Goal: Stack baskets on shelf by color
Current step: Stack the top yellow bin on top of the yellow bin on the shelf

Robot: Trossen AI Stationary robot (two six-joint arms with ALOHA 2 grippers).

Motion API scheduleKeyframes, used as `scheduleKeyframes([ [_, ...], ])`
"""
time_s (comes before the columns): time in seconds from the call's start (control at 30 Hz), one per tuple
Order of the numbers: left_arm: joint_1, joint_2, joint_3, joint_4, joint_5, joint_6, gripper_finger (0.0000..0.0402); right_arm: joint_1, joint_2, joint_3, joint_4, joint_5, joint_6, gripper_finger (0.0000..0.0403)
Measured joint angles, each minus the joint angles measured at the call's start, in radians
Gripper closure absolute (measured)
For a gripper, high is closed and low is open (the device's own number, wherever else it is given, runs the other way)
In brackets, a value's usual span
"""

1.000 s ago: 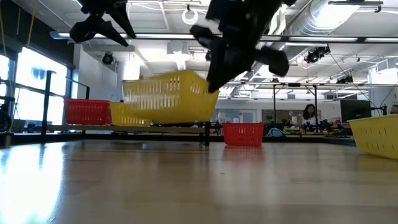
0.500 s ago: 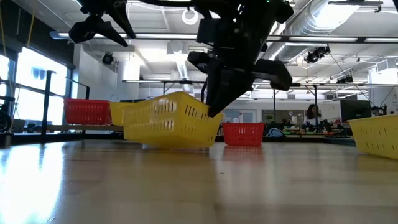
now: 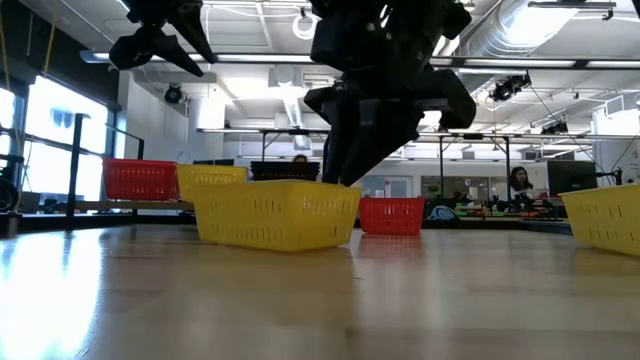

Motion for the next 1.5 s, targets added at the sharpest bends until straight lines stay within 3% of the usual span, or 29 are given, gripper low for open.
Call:
scheduleKeyframes([
  [0.43,0.0,0.0,0.0,-0.002,0.01,0.149,0.0287,-0.003,-0.068,0.0,0.006,0.043,0.271,0.0295],
  [1.0,0.0,0.0,0.0,-0.015,0.01,0.521,0.0287,-0.059,-0.084,0.0,0.126,0.125,0.788,0.0295],
  [1.2,0.0,0.0,0.0,-0.072,0.018,0.617,0.0287,-0.062,-0.083,0.0,0.154,0.156,0.889,0.0295],
  [1.5,0.0,0.0,0.0,-0.086,0.018,0.632,0.0287,-0.084,-0.083,0.0,0.149,0.159,0.949,0.0295],
])
